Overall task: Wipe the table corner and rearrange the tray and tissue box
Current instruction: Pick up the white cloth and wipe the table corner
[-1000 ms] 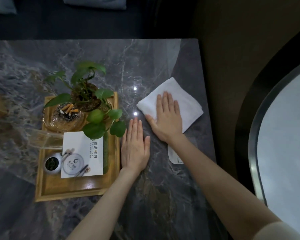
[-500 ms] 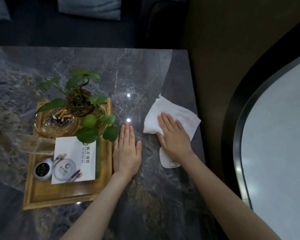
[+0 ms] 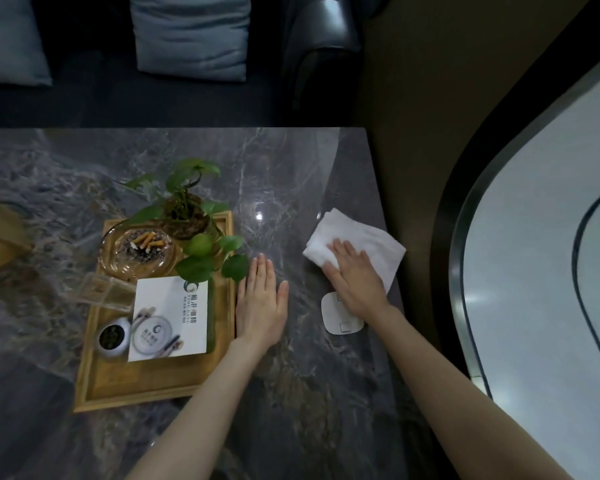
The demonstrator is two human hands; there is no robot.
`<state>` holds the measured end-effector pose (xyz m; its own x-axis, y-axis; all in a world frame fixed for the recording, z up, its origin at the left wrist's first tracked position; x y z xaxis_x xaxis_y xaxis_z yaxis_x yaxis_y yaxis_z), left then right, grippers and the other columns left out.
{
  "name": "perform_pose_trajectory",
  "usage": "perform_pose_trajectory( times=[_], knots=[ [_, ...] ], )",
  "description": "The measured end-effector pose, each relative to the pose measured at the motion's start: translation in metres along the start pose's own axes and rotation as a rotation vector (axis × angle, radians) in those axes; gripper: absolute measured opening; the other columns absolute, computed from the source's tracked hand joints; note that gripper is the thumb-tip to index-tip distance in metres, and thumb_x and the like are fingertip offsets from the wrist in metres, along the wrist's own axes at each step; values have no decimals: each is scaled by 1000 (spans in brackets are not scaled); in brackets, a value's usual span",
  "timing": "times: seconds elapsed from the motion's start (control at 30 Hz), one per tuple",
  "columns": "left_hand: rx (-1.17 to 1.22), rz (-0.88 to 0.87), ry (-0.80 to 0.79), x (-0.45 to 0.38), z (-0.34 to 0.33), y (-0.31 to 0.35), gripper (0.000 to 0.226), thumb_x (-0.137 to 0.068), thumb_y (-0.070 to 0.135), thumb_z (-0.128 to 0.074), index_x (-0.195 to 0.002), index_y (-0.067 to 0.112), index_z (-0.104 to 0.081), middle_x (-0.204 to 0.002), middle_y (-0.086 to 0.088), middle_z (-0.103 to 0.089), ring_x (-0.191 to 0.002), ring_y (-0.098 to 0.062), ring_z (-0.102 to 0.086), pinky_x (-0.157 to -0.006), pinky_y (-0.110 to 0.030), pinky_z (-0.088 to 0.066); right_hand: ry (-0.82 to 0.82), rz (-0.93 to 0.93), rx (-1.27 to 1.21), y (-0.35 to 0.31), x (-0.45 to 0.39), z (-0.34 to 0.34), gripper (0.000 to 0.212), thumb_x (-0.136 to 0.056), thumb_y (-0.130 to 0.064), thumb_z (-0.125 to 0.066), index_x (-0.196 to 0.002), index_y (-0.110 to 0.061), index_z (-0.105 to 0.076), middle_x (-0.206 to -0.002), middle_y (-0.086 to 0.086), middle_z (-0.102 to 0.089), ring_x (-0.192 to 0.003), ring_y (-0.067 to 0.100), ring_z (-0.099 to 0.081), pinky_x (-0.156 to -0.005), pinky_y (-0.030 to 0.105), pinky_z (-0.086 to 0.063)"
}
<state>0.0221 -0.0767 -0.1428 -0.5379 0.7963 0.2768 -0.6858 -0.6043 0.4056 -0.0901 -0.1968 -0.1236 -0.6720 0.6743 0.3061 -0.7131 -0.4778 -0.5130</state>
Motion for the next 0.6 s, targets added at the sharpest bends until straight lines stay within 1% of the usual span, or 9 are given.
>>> perform_pose_trajectory(
  times=[0.13,0.2,0.27,0.33,0.37,0.4,0.43,0.5,0.6],
  knots=[
    [147,22,-84,6,7,7,53,-98,34,-11,-145,10,-7,-157,-4,0,-144,-13,5,-115,-33,5,-144,127,78,-25,24,-20,47,-101,-30,-22,-145,-13,-19,-156,4,-16,-144,17,-10,-116,34,-3],
    [208,32,-109,12,8,8,52,-98,33,-10,-145,11,-11,-157,-3,-4,-144,-12,2,-116,-34,3,-197,102,-4,-31,31,-18,42,-100,-26,-25,-138,-11,-36,-151,10,-31,-138,25,-26,-112,36,-15],
    [239,35,-134,20,11,11,51,-98,31,-9,-145,11,-14,-157,-3,-7,-144,-12,-1,-117,-35,0,-100,-96,-394,-26,33,-5,36,-98,-29,-35,-120,-9,-55,-132,14,-52,-118,29,-47,-102,37,-31],
    [256,24,-148,27,15,14,51,-98,29,-11,-144,8,-16,-156,-5,-11,-144,-15,-3,-119,-37,-4,1,-393,-908,-14,41,4,45,-91,-38,-47,-121,-6,-53,-126,12,-55,-111,24,-51,-101,36,-37],
    [263,9,-145,30,18,16,50,-98,27,-13,-143,6,-19,-156,-7,-14,-144,-18,-6,-119,-39,-6,11,-469,-1103,-12,46,5,53,-87,-43,-51,-124,-5,-51,-126,10,-54,-111,23,-52,-102,37,-38],
    [280,12,-140,35,23,18,50,-98,26,-15,-143,5,-20,-156,-9,-15,-144,-20,-7,-119,-40,-8,19,-500,-1265,-11,51,8,56,-83,-47,-54,-122,-8,-55,-123,10,-58,-110,24,-54,-102,40,-40],
    [269,-9,-131,39,27,22,50,-98,26,-15,-143,5,-19,-156,-9,-15,-144,-20,-7,-119,-39,-8,32,-515,-1385,-11,56,14,50,-81,-47,-56,-114,-10,-62,-115,11,-64,-105,26,-58,-101,41,-42],
    [396,14,-117,49,39,27,51,-98,33,-17,-144,10,-19,-155,-3,-17,-143,-15,-10,-118,-32,-7,18,-472,-1628,-20,66,29,37,-86,-42,-52,-98,-12,-71,-99,11,-70,-95,26,-63,-95,40,-44],
    [598,50,-105,54,57,31,58,-95,45,-22,-145,16,-19,-154,-2,-21,-142,-17,-17,-114,-32,-11,30,-375,-1871,-35,79,45,37,-92,-40,-45,-94,-15,-73,-92,5,-72,-85,23,-68,-89,36,-48]
  ],
)
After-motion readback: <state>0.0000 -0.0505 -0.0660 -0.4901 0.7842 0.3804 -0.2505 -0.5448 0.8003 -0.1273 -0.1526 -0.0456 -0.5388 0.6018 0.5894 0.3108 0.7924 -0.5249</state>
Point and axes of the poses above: each hand's wrist, its own x-axis away from the middle knuckle, its own z-axis out of the back of the hand, y = z × x, the point moved 8 cm from there along -x, towards the middle knuckle
